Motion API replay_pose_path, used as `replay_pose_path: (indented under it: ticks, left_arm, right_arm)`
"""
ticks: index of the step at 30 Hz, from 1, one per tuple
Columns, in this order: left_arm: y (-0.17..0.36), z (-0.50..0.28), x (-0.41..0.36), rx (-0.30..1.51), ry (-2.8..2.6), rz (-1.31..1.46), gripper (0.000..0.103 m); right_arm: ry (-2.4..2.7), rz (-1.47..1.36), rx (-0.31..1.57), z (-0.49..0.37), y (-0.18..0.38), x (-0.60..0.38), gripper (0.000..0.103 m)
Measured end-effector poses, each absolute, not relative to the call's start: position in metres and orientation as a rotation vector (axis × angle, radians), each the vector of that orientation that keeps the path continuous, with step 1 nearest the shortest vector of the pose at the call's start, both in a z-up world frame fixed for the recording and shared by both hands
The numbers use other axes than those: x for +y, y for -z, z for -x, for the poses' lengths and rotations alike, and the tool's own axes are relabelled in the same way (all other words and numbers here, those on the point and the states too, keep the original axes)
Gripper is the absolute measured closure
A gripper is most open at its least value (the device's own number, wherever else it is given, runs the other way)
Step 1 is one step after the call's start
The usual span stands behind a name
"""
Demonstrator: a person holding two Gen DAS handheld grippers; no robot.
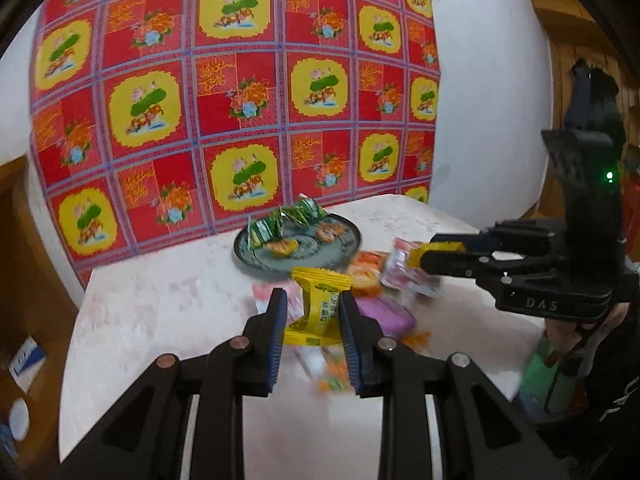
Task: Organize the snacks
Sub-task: 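Carry the yellow packet with the right tool over the plate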
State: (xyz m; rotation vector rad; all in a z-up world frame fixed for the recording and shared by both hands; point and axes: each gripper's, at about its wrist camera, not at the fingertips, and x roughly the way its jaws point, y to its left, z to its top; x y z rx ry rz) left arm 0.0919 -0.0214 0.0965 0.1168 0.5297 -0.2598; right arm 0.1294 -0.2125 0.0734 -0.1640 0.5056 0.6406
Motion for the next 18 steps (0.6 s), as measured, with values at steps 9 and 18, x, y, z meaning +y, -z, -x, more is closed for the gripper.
replay_pose_path:
  ticks: [9,18]
  left_arm:
    - [-0.082,-0.198,-0.005,0.689,0.266,-0.064,0.076]
    - [-0.068,-0.233,-0.003,0.738,0.287,-0.038,0.076]
  right_arm:
    - [-0.614,0.233,0.632,-0.219,-0.077,-0.189,0.077]
    - [-0.666,0.076,0.821,-0.288,-0.059,-0.183,0.076]
